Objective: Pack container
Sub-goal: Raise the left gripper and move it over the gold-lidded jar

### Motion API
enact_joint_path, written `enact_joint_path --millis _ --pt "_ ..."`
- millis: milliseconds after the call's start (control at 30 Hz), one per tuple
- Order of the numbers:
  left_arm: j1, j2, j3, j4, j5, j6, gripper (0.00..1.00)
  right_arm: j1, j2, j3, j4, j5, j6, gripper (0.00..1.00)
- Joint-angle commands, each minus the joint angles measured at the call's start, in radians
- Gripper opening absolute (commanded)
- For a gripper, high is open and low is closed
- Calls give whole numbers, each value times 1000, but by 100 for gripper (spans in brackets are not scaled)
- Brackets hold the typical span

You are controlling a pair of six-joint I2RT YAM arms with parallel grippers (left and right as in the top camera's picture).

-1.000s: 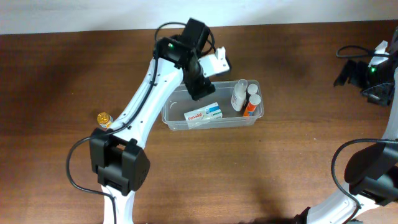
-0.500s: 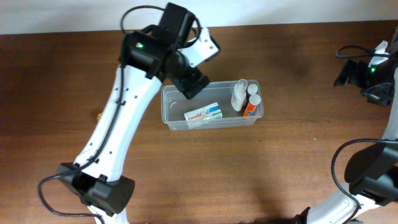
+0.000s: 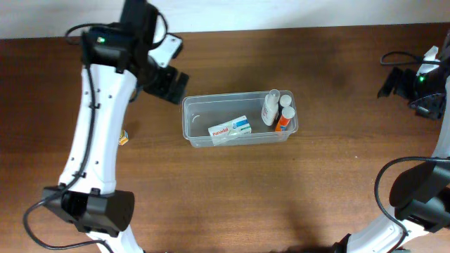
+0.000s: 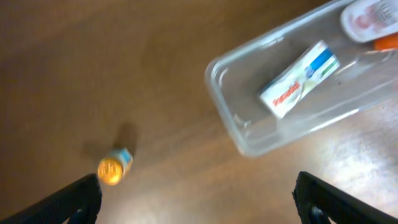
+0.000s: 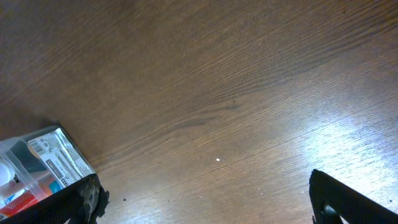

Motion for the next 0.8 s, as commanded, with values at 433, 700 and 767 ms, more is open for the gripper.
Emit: enact_joint_path --millis 433,700,767 --pt "181 -13 -85 -41 -63 -230 99 -1 -15 2 0 -5 7 98" --pt "324 -13 -183 -33 -35 -319 99 -1 -15 2 0 -5 7 98" --pt "341 -13 -212 -20 -34 -319 99 -1 -15 2 0 -5 7 98"
